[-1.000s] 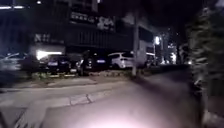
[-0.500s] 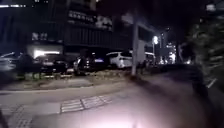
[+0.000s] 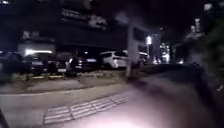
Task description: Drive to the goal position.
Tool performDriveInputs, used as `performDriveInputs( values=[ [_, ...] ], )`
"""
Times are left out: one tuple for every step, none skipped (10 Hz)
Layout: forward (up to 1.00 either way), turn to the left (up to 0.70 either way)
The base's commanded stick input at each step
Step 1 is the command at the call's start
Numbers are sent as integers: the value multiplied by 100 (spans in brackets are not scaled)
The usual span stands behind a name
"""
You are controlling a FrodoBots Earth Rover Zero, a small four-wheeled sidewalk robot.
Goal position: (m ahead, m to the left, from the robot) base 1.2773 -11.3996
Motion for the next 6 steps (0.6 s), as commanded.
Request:
performDriveInputs(
  values=[
    [45, -27],
    [45, -27],
    [45, -27],
    [45, -27],
    [45, -27],
    [45, -27]
  ],
)
